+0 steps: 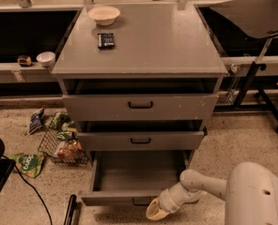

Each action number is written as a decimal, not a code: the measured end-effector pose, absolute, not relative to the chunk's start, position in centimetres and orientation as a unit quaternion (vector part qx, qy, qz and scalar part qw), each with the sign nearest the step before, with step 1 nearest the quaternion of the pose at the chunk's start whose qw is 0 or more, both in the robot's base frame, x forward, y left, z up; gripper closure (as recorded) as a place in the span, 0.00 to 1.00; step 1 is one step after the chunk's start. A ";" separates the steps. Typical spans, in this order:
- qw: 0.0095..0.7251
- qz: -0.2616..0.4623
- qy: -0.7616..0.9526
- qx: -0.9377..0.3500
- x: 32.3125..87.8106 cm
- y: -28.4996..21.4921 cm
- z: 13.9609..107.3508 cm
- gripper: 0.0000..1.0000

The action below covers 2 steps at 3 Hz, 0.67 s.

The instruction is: Close bottom drawer

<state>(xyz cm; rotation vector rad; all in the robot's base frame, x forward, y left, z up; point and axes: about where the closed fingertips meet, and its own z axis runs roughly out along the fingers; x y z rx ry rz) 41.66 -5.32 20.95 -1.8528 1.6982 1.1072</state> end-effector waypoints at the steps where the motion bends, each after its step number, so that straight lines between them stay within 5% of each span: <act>1: 0.211 0.393 0.605 -0.659 43.3 -6.6 19.8 1.00; 2: 0.216 0.385 0.616 -0.652 44.9 -7.7 18.8 0.82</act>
Offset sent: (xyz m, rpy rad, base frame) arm 0.0579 -0.0421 -0.0315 -0.0089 -0.0430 -0.0894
